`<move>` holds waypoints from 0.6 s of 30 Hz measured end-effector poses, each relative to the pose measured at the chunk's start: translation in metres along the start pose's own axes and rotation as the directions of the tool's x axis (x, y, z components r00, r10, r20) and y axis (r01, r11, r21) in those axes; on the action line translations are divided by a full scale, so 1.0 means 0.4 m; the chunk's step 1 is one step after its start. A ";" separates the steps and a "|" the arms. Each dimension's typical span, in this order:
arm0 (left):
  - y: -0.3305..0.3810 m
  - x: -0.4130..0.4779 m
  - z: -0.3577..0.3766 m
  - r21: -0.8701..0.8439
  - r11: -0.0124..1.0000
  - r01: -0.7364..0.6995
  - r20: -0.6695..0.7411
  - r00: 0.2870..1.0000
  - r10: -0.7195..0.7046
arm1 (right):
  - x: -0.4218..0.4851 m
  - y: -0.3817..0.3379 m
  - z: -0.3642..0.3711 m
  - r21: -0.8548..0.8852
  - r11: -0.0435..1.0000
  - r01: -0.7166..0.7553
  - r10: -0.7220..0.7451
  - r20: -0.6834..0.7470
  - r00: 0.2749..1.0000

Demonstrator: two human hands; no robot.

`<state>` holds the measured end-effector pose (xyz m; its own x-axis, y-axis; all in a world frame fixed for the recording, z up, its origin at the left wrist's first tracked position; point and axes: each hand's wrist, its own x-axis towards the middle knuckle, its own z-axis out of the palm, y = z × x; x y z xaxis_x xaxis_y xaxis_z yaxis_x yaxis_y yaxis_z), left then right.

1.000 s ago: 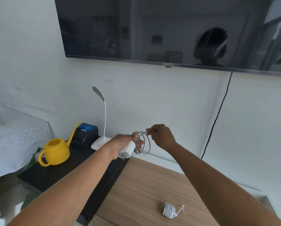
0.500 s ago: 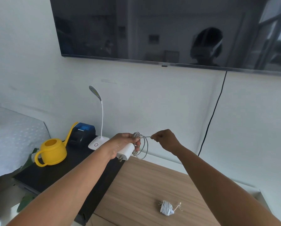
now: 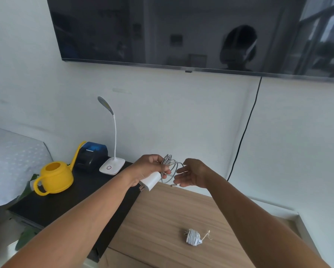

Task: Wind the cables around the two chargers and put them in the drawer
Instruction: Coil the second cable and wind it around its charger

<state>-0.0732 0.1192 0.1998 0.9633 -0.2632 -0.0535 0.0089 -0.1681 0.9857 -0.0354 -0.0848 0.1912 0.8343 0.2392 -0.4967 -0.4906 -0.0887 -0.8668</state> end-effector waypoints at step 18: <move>-0.092 0.006 0.097 0.339 0.939 0.063 0.179 0.975 -0.130 | 0.029 0.074 -0.041 -0.037 0.998 -0.051 0.051 -0.021 0.998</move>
<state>-0.0815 0.0877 0.1571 0.8902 -0.4048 -0.2091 -0.0218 -0.4961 0.8680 -0.0361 -0.1007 0.1592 0.8135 0.2139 -0.5408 -0.5233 -0.1367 -0.8411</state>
